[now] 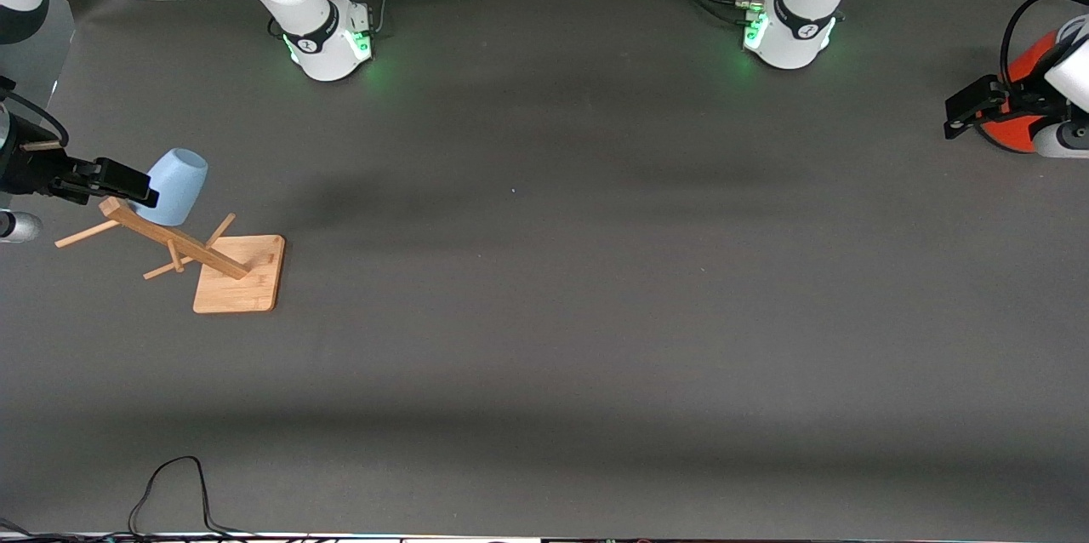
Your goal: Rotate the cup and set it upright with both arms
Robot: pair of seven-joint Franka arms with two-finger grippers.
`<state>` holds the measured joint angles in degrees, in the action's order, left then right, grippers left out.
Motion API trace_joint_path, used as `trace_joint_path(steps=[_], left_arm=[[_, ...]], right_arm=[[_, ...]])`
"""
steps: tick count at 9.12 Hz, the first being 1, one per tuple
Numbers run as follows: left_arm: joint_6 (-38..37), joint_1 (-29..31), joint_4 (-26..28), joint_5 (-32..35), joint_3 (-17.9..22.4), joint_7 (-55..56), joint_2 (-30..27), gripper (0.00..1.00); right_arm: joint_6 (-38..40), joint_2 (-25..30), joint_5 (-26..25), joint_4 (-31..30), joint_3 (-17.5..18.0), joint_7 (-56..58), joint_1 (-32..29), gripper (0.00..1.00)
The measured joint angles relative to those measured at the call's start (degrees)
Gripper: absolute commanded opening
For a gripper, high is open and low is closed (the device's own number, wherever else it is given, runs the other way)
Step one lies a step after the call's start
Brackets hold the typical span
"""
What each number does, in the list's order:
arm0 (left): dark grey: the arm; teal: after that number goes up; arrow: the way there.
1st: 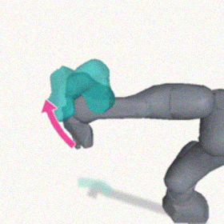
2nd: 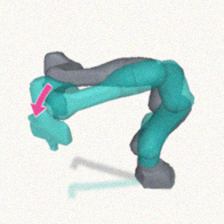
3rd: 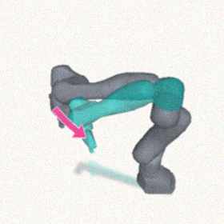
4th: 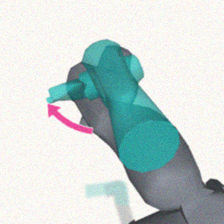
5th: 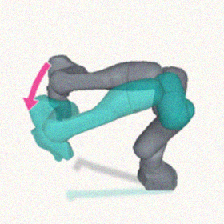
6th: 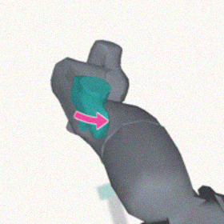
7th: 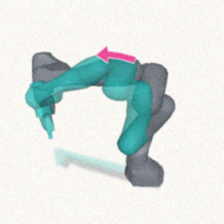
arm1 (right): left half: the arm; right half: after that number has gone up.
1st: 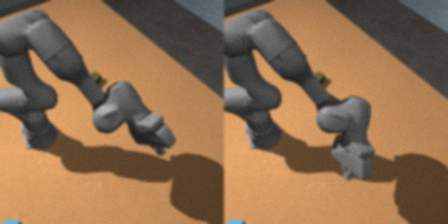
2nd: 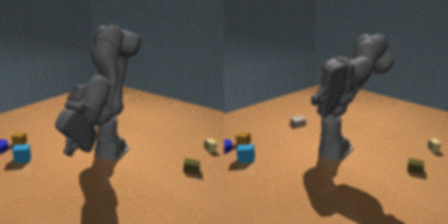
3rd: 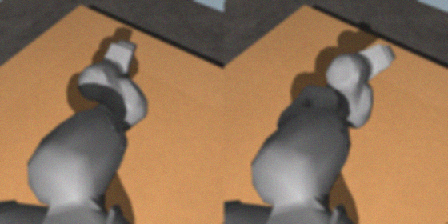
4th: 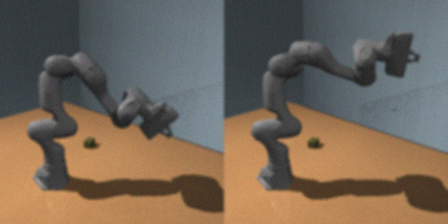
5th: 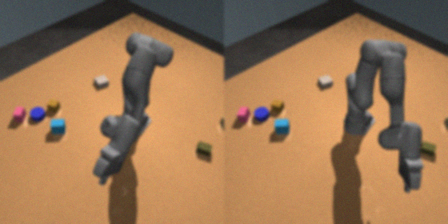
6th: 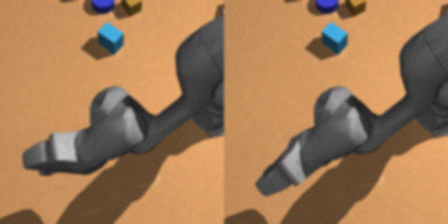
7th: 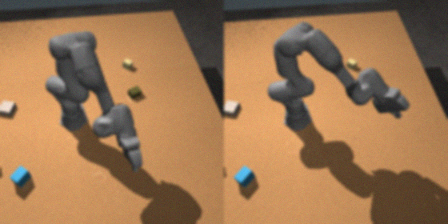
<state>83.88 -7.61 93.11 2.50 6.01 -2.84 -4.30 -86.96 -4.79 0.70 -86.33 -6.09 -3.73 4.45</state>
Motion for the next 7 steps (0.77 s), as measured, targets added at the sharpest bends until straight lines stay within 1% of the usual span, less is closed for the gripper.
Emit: trace_joint_path(steps=[7], left_arm=[[-0.21, 0.0, 0.0, -0.02, 0.42, -0.08, 0.5, 1.0]], right_arm=[[-0.12, 0.0, 0.0, -0.38, -0.43, 0.0, -0.01, 1.0]])
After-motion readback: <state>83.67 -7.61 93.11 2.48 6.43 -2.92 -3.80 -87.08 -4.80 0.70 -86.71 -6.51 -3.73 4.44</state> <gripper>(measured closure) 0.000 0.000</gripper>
